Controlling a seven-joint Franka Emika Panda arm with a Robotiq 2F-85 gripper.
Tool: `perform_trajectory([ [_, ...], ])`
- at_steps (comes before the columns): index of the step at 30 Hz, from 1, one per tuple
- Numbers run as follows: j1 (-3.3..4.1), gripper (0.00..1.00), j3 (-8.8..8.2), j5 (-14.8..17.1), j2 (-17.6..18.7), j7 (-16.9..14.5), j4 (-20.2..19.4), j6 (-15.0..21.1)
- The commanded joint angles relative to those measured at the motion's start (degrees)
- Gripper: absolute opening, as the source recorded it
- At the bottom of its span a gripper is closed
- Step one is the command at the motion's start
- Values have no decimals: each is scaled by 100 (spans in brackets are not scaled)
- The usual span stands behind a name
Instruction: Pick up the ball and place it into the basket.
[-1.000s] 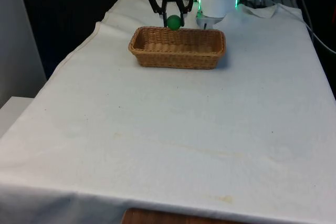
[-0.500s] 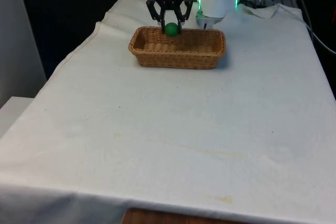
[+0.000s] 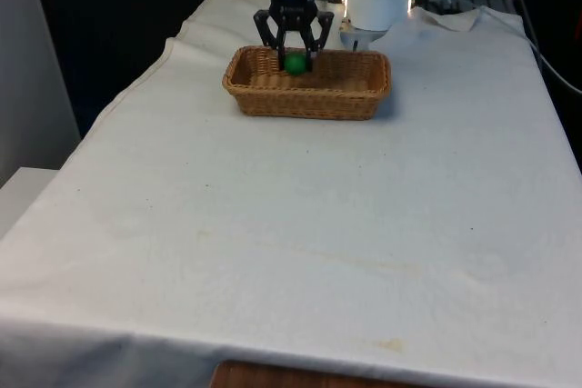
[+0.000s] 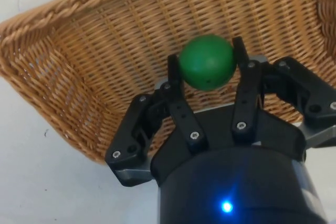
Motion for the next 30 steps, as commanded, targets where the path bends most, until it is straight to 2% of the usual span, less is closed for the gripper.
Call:
perform_trajectory([
  [1, 29, 3, 29, 229, -6, -120, -97, 143],
  [7, 17, 3, 109, 504, 149, -166, -120, 246],
  [8, 6, 3, 63, 298, 201, -34, -11, 103],
  [9, 23, 3, 120, 533, 172, -166, -120, 258],
  [15, 23, 3, 201, 705, 281, -149, -138, 315],
  [16, 6, 3, 138, 487, 304, -34, -23, 138],
  [17, 29, 3, 218, 728, 304, -138, -143, 327],
  [22, 40, 3, 332, 842, 413, -63, -138, 384],
  [25, 23, 3, 435, 905, 504, 0, -109, 395],
  [26, 17, 3, 367, 705, 498, 92, -46, 264],
  [27, 23, 3, 458, 911, 527, 17, -103, 395],
  [30, 6, 3, 504, 900, 607, 92, -69, 378],
])
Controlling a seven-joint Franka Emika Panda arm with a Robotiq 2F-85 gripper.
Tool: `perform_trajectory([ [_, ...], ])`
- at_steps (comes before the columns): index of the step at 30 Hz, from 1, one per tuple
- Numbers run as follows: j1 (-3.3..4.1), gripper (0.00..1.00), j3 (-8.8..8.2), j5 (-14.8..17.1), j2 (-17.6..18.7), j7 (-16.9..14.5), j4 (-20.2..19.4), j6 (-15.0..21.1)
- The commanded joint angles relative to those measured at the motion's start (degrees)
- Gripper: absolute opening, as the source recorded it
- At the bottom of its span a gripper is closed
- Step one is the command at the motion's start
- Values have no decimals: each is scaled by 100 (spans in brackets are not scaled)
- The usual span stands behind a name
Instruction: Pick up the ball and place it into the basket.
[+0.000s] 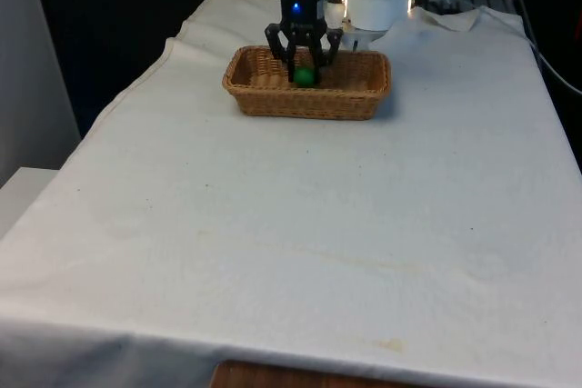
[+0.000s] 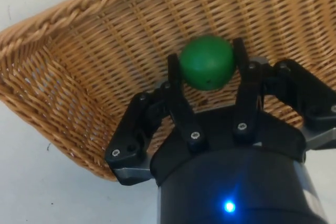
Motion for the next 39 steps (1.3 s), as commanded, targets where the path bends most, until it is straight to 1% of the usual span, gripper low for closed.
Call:
perform_trajectory([
  [1, -11, 3, 69, 143, -6, -52, -23, 57],
  [4, -11, 3, 57, 120, 46, -40, 11, 34],
  [5, 0, 3, 34, 52, 103, 0, 29, 6],
  [6, -11, 3, 52, 109, 46, -34, 17, 29],
  [7, -11, 15, 46, 92, 46, -23, 23, 23],
  [14, -6, 76, 17, 57, 29, -17, 23, 11],
  [15, -6, 93, 17, 57, 23, -17, 23, 6],
  [16, 0, 99, 17, 52, 57, -6, 40, 6],
  [22, -6, 100, 11, 52, 23, -11, 23, 6],
  [24, 0, 100, -17, -6, 0, 0, 52, -34],
  [25, 0, 100, 17, 52, 40, -17, 46, 6],
  [27, 6, 100, -57, -80, -74, 0, 80, -86],
  [33, -6, 100, -109, -241, -286, -46, 126, -223],
  [34, 0, 100, -52, -57, -286, -138, 57, -126],
  [35, -6, 100, -115, -281, -327, -40, 132, -246],
  [36, -6, 100, -115, -281, -327, -40, 132, -246],
  [39, -17, 100, -132, -401, -481, -34, 160, -355],
])
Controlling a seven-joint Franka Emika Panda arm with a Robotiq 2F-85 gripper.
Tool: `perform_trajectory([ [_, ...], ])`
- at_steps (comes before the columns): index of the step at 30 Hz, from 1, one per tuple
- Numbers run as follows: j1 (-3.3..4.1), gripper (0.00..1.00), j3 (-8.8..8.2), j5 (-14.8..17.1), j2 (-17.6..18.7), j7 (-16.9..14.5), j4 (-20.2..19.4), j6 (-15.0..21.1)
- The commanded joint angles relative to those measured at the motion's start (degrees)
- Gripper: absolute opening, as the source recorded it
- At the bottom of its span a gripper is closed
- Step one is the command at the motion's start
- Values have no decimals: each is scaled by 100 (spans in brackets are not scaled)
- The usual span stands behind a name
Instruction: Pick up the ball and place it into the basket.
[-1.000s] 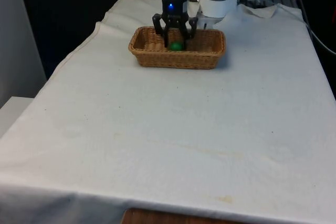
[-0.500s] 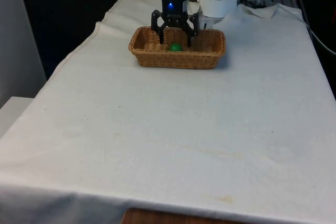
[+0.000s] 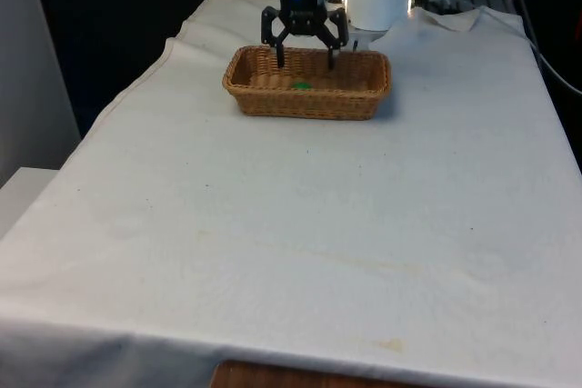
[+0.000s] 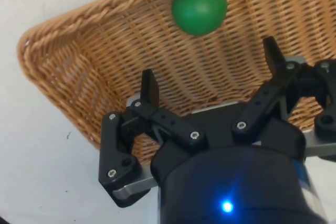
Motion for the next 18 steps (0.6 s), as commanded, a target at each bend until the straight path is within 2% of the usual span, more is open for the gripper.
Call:
perform_trajectory([
  [1, -17, 100, -34, -212, -40, 103, 97, -143],
  [3, -23, 100, -29, -292, -143, 103, 138, -229],
  [4, 0, 100, -6, -109, -132, 0, 52, -109],
  [5, -23, 100, -23, -315, -178, 103, 149, -258],
  [12, -40, 100, -6, -516, -453, 97, 269, -539],
  [13, -6, 100, -6, -355, -447, 0, 201, -435],
  [14, -40, 100, 0, -533, -487, 97, 292, -579],
  [18, -40, 100, 11, -642, -659, 92, 401, -785],
])
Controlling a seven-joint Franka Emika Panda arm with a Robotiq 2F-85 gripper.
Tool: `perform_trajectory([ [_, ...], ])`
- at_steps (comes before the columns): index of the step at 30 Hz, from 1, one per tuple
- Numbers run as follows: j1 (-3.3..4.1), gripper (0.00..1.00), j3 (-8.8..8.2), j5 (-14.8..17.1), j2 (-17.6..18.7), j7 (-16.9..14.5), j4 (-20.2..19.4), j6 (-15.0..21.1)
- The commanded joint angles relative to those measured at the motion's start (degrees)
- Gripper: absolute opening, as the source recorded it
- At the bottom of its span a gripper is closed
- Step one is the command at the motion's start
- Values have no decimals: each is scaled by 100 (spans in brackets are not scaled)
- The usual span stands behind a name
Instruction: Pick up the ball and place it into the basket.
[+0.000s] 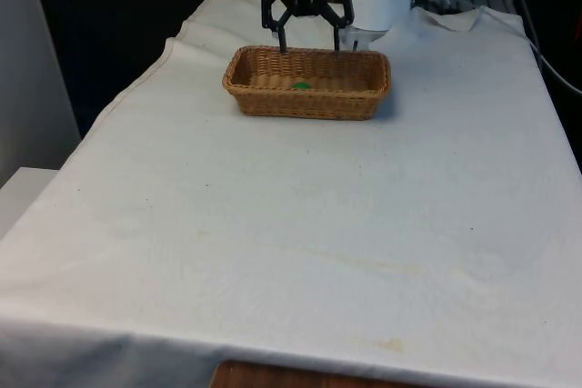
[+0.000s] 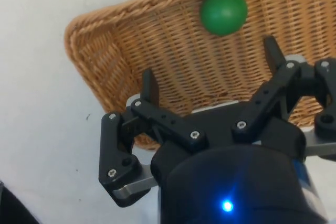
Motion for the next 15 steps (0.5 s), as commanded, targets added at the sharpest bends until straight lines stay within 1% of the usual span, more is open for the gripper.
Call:
perform_trajectory([
  [1, -34, 100, 23, -155, -34, 92, 74, -126],
  [2, -34, 100, 23, -178, -69, 92, 92, -172],
  [3, 0, 100, 6, -52, -74, 0, 52, -103],
  [4, -34, 100, 29, -201, -103, 86, 115, -218],
  [11, -29, 100, 29, -384, -372, 52, 281, -567],
  [15, -17, 100, 34, -441, -435, 52, 355, -659],
])
